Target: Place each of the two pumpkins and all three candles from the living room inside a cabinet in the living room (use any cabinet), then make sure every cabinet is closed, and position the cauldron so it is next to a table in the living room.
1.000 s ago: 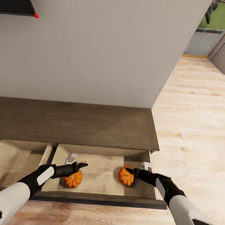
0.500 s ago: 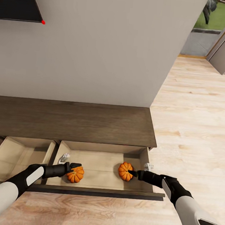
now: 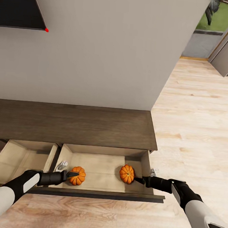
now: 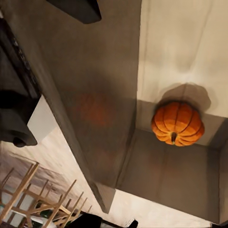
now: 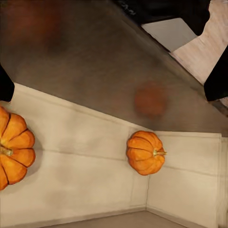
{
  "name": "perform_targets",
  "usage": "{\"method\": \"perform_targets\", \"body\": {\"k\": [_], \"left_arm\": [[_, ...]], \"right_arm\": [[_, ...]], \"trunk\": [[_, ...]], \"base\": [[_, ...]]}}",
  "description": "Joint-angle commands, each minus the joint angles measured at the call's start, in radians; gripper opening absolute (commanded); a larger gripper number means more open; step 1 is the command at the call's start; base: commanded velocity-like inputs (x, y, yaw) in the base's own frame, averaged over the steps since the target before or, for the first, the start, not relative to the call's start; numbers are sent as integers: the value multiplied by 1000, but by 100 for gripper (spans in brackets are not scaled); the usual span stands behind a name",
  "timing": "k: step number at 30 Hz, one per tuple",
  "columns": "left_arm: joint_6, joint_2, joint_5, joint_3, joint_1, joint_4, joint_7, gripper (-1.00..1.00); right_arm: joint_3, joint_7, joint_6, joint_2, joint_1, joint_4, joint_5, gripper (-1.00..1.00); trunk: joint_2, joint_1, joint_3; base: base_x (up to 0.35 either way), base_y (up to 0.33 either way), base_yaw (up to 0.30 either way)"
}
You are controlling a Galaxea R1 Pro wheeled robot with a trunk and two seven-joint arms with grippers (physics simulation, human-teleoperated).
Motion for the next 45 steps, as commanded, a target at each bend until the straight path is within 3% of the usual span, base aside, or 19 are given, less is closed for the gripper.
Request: {"method": "perform_targets", "body": {"k": [1,3,6,14,18,23,26,27,30,31,33,37,38,40,44,45], "left_arm": [[-1,-1,-10,0,0,26,-19,100],[-2,-5,-21,-3,1,61,-43,100],[-10,-11,-70,-56,12,108,-55,100],[-14,-26,-84,-76,17,150,-57,100],[-16,-33,-85,-77,17,158,-56,100],[-26,-44,-85,-78,17,193,-44,100],[-38,-52,-85,-78,20,211,-25,100],[-63,-59,-85,-78,21,216,4,100],[-159,-97,-83,-77,24,223,167,100],[-195,-126,-82,-77,28,231,258,100],[-235,-174,-81,-77,32,248,377,100],[-384,-256,-82,-76,52,271,570,100],[-435,-273,-81,-76,64,279,597,100],[-476,-284,-81,-76,74,288,614,100],[-501,-293,-81,-76,86,295,630,100],[-507,-305,-80,-76,95,295,664,100]], "right_arm": [[0,4,0,-1,2,0,7,100],[0,4,-1,-1,3,1,18,100],[0,6,-1,-2,8,1,42,100],[0,5,-4,2,13,12,50,100],[0,0,-6,3,22,13,62,100],[0,-22,-15,7,59,12,164,100],[0,-69,-27,10,66,12,197,100],[0,-115,-36,11,68,13,205,100],[0,-270,-90,13,92,38,216,100],[2,-342,-133,21,105,53,218,100],[2,-430,-193,31,113,75,219,100],[3,-573,-272,53,119,136,218,100],[3,-608,-294,74,120,168,219,100],[3,-662,-334,103,121,216,219,100],[5,-806,-440,137,137,288,221,100],[7,-865,-470,157,148,299,225,100]], "trunk": [[7,-4,3],[21,-12,10],[42,-23,19],[98,-54,44],[98,-54,44],[98,-54,44],[98,-54,44],[98,-54,44],[98,-54,44],[98,-54,44],[98,-54,44],[98,-54,44],[98,-54,44],[98,-54,44],[98,-54,44],[98,-54,44]], "base": [[-245,0,0],[-294,0,0],[-320,0,0],[-327,0,0],[-187,0,0],[-26,0,0],[-4,0,0],[-1,0,0],[0,0,0],[0,0,0],[0,0,0],[0,0,0],[0,0,0],[0,0,0],[0,0,0],[0,0,0]]}}
